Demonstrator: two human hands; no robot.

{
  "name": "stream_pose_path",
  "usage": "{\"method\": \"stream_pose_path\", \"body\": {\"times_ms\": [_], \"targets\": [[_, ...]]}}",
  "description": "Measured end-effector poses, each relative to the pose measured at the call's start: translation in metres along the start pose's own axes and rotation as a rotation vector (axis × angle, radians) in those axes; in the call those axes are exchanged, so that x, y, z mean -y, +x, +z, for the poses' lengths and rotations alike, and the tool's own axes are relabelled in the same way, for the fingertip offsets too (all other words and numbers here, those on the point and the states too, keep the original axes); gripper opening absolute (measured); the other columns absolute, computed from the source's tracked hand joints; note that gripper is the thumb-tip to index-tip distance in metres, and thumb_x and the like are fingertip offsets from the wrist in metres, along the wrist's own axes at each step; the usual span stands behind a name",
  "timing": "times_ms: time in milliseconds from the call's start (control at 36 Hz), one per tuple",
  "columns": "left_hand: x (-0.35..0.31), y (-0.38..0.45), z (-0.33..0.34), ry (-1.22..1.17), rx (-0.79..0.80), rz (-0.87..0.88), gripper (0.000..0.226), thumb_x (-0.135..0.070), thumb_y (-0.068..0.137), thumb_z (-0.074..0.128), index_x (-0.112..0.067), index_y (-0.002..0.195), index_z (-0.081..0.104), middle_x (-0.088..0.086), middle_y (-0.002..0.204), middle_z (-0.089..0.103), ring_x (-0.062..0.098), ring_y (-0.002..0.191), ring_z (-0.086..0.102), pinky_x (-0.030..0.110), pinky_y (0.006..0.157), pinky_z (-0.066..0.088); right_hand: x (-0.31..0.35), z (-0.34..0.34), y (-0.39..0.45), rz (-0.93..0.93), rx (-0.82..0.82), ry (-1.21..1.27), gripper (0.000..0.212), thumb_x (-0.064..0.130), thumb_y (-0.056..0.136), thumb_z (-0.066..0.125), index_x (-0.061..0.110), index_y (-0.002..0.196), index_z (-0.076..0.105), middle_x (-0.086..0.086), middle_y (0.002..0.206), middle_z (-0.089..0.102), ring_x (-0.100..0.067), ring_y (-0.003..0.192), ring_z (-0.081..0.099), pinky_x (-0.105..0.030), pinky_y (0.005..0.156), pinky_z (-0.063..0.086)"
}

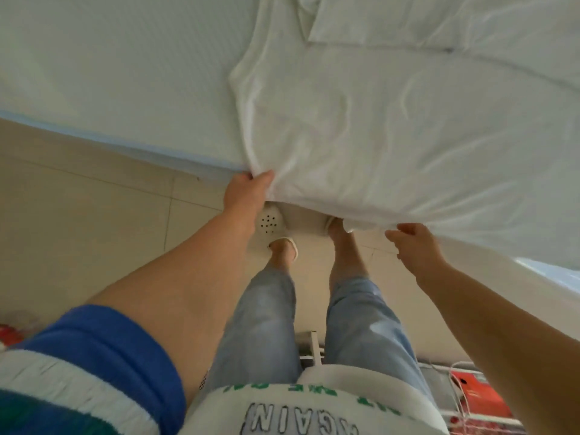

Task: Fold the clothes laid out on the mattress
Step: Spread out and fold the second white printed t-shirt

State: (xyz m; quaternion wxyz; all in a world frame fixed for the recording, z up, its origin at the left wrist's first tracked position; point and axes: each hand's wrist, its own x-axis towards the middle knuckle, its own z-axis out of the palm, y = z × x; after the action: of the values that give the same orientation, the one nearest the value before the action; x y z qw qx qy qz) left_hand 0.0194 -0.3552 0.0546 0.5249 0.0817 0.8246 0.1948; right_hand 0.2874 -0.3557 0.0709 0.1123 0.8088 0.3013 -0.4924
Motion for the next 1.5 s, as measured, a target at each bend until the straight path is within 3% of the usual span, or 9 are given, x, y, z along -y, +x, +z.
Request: {"method": "stream_pose_path", "body": {"times_ms": [167, 306, 444, 528, 778, 889, 1056, 1278, 1500], "targets": [[0.024, 0.007, 0.002, 0.015, -0.036, 0.045, 0.03, -0.041, 0.087, 0.058, -0.012, 0.093, 0.065, -0.003, 0.079, 0.063, 0.009, 0.067, 0.058, 0.016, 0.049, 0.043, -0.002, 0.012, 0.023, 0.203, 0.021, 0.463, 0.025, 0.013, 0.086, 0.062, 0.01, 0.11, 0.064, 0.001, 0.081, 0.053, -0.014, 0.076, 0.051, -0.025, 0.062, 0.045], [0.038, 0.008, 0.01, -0.156, -0.029, 0.043, 0.029, -0.045, 0.088, 0.058, -0.017, 0.084, 0.064, 0.0, 0.091, 0.067, 0.019, 0.089, 0.065, 0.038, 0.083, 0.054, -0.01, 0.023, 0.034, 0.242, 0.1, 0.736, 0.037, 0.018, 0.081, 0.069, 0.015, 0.116, 0.058, 0.004, 0.088, 0.055, -0.011, 0.085, 0.053, -0.024, 0.064, 0.043], [0.055, 0.003, 0.022, -0.079, 0.168, -0.001, 0.019, -0.043, 0.08, 0.068, -0.025, 0.085, 0.064, -0.009, 0.089, 0.069, 0.004, 0.077, 0.066, 0.021, 0.065, 0.05, -0.024, 0.034, 0.034, 0.177, 0.216, 0.856, 0.015, 0.013, 0.083, 0.066, 0.015, 0.086, 0.052, 0.005, 0.092, 0.061, -0.008, 0.095, 0.055, -0.027, 0.077, 0.043], [0.062, -0.003, 0.021, -0.066, 0.232, -0.013, 0.013, -0.032, 0.078, 0.071, -0.023, 0.086, 0.066, -0.012, 0.081, 0.069, -0.003, 0.065, 0.064, 0.01, 0.051, 0.045, -0.024, 0.036, 0.032, 0.158, 0.238, 0.89, 0.027, 0.011, 0.081, 0.069, 0.009, 0.104, 0.054, 0.003, 0.092, 0.064, -0.007, 0.092, 0.058, -0.027, 0.085, 0.042], [0.036, -0.03, 0.011, -0.202, 0.101, -0.038, 0.006, -0.024, 0.087, 0.061, -0.02, 0.087, 0.065, 0.002, 0.092, 0.068, 0.021, 0.087, 0.066, 0.037, 0.077, 0.053, -0.018, 0.014, -0.005, 0.091, 0.264, 0.951, 0.033, 0.012, 0.083, 0.065, -0.008, 0.109, 0.058, -0.014, 0.097, 0.065, -0.021, 0.084, 0.064, -0.025, 0.08, 0.053], [0.004, -0.05, 0.011, -0.488, 0.237, -0.181, 0.019, -0.026, 0.092, 0.055, -0.013, 0.102, 0.065, 0.005, 0.098, 0.072, 0.02, 0.084, 0.07, 0.028, 0.059, 0.055, -0.004, -0.012, -0.029, 0.02, 0.365, 0.964, 0.029, 0.014, 0.082, 0.063, -0.002, 0.106, 0.059, -0.011, 0.094, 0.067, -0.02, 0.082, 0.067, -0.025, 0.068, 0.055], [-0.055, -0.06, 0.012, -0.638, 0.643, -0.191, 0.039, -0.03, 0.084, 0.054, -0.013, 0.119, 0.059, 0.012, 0.115, 0.066, 0.029, 0.103, 0.064, 0.04, 0.075, 0.055, 0.043, -0.049, -0.042, -0.214, 0.352, 0.899, 0.03, 0.013, 0.075, 0.065, 0.01, 0.105, 0.063, -0.005, 0.095, 0.07, -0.018, 0.085, 0.067, -0.03, 0.071, 0.053], [-0.125, -0.027, 0.032, -0.575, 0.358, -0.108, 0.015, -0.015, 0.094, 0.051, -0.011, 0.103, 0.063, 0.006, 0.097, 0.07, 0.021, 0.086, 0.067, 0.032, 0.065, 0.058, 0.112, -0.077, -0.005, -0.353, 0.094, 0.758, 0.009, 0.012, 0.087, 0.062, 0.018, 0.081, 0.066, 0.005, 0.076, 0.069, -0.014, 0.076, 0.063, -0.031, 0.07, 0.05], [-0.174, 0.015, 0.064, -0.62, 0.213, -0.092, 0.012, -0.011, 0.09, 0.055, -0.01, 0.086, 0.066, 0.006, 0.069, 0.069, 0.019, 0.062, 0.065, 0.031, 0.057, 0.057, 0.169, -0.089, 0.054, -0.257, 0.225, 0.7, 0.006, 0.02, 0.085, 0.066, 0.016, 0.088, 0.062, 0.001, 0.083, 0.068, -0.016, 0.077, 0.065, -0.035, 0.069, 0.056]]}}
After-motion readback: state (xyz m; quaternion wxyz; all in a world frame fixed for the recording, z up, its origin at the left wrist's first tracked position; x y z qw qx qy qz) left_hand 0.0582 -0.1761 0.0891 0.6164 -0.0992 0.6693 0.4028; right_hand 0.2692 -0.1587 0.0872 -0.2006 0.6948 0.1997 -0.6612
